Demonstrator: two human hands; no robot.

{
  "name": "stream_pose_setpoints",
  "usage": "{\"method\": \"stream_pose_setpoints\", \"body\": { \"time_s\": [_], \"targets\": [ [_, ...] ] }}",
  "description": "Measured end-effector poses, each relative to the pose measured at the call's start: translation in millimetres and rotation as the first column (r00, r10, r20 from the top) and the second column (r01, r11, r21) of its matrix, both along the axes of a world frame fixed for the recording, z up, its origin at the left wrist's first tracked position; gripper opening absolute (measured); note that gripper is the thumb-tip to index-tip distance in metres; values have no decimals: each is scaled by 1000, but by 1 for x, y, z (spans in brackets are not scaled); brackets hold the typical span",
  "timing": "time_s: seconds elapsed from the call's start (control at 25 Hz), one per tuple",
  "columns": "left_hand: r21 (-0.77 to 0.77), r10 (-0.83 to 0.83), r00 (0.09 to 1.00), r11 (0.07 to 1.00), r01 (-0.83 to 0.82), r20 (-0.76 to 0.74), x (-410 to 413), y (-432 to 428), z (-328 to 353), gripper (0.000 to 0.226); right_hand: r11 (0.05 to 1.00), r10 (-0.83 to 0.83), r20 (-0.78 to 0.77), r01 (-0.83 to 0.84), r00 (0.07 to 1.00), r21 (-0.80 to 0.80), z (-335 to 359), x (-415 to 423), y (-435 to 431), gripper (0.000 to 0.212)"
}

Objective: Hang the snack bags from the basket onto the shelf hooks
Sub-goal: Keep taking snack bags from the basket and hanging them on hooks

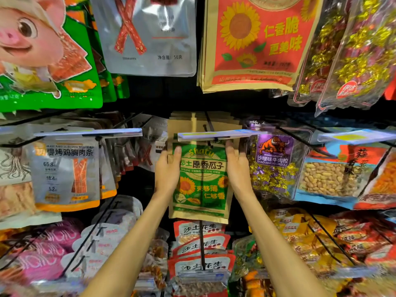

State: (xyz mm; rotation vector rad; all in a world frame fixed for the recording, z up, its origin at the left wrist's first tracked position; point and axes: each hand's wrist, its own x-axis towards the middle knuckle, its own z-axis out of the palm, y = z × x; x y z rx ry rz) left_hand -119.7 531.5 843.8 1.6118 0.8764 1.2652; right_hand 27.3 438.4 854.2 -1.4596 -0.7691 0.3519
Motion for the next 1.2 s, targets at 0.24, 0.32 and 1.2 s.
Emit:
{"method": "stream_pose_setpoints", "body": {
  "time_s": [0.24, 0.32, 1.2],
  "targets": [
    [-165, -155, 987, 975, 147, -37, -20, -4, -60, 39, 989, 129, -113, -136, 985, -58, -66, -20, -28, 73],
    [-161, -154, 987, 976, 145, -49, -21, -4, -65, 33, 989, 133, -97, -139, 986, -53, -75, -23, -30, 73],
    [-28, -79, 906, 997, 74, -417, -41, -9, -56, 35, 927, 259, -2, -249, 966, -281, -59, -4, -47, 63]
  ]
}}
